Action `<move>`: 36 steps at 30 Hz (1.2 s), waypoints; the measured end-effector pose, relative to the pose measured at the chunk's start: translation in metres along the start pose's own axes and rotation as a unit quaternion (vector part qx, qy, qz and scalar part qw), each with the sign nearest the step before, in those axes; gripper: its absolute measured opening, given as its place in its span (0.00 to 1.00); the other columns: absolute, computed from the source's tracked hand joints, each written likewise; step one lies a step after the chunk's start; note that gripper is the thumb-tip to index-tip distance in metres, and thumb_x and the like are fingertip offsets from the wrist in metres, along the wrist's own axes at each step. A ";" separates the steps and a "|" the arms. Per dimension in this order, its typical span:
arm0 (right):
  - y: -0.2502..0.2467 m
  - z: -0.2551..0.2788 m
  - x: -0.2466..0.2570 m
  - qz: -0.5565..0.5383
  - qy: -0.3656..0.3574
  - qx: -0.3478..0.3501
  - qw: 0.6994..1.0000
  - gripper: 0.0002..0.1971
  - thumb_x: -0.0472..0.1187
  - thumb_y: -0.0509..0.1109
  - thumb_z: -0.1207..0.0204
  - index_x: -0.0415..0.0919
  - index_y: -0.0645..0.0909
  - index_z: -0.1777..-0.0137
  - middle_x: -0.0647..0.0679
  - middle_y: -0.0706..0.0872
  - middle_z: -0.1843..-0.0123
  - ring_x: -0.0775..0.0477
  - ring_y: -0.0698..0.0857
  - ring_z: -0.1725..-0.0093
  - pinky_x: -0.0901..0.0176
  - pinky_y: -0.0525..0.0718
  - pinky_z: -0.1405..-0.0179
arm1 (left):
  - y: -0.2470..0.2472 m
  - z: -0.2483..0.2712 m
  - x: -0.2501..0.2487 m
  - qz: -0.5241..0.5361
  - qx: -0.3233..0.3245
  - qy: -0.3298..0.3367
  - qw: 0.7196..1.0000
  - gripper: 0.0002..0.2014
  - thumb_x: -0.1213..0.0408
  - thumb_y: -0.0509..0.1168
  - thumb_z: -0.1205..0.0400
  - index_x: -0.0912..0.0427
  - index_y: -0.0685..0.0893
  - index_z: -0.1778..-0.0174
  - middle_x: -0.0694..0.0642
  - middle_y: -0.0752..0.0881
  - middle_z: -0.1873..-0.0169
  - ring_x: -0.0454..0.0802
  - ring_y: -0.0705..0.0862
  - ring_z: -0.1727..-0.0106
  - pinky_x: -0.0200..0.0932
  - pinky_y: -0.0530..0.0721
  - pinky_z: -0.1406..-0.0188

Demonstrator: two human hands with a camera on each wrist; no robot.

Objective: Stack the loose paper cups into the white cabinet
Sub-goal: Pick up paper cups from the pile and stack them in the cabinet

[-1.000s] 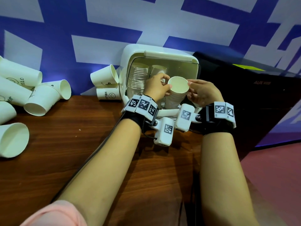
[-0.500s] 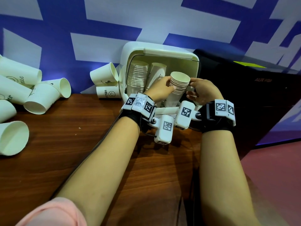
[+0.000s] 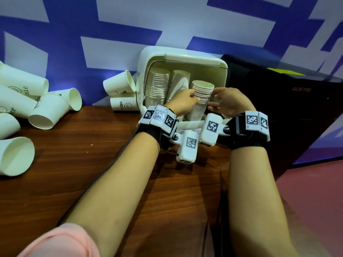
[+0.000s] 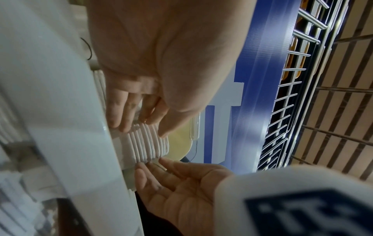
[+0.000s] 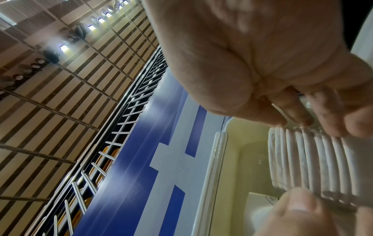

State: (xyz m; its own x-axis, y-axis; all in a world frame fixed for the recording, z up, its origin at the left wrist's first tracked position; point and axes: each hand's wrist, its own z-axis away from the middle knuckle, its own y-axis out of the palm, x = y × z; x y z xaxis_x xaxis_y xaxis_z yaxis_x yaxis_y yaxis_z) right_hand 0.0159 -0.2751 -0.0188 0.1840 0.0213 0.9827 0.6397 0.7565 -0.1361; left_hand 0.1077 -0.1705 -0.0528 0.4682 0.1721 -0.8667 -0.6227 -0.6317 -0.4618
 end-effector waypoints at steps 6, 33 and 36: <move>0.005 0.004 0.013 0.037 0.017 -0.019 0.999 0.20 0.30 0.53 0.16 0.33 0.71 0.25 0.40 0.82 0.37 0.44 0.83 0.46 0.52 0.85 0.61 | -0.014 0.013 -0.011 -0.052 -0.005 -0.010 0.999 0.17 0.63 0.62 0.14 0.63 0.79 0.30 0.58 0.82 0.34 0.54 0.81 0.34 0.51 0.77 0.30; 0.181 0.114 0.013 0.127 -0.183 0.258 0.940 0.06 0.28 0.58 0.17 0.38 0.71 0.45 0.44 0.79 0.62 0.51 0.80 0.69 0.63 0.79 0.73 | -0.195 0.209 -0.019 -0.240 -0.006 -0.165 0.957 0.11 0.59 0.63 0.15 0.59 0.84 0.42 0.53 0.88 0.48 0.48 0.87 0.47 0.43 0.84 0.45; 0.195 0.120 0.000 0.140 -0.178 0.294 0.929 0.07 0.30 0.57 0.15 0.41 0.72 0.52 0.46 0.79 0.61 0.52 0.80 0.67 0.62 0.79 0.69 | -0.218 0.233 -0.006 -0.273 -0.043 -0.205 0.939 0.10 0.55 0.64 0.16 0.55 0.86 0.46 0.54 0.88 0.49 0.51 0.86 0.47 0.48 0.84 0.41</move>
State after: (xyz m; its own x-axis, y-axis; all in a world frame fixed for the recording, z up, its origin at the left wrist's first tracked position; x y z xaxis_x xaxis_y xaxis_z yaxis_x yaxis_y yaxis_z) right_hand 0.0511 -0.0493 -0.0302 -0.0433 0.4066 0.9126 0.0676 0.9125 -0.4033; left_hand 0.0948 0.1423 0.0097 0.4108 0.7543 -0.5122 -0.2985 -0.4195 -0.8573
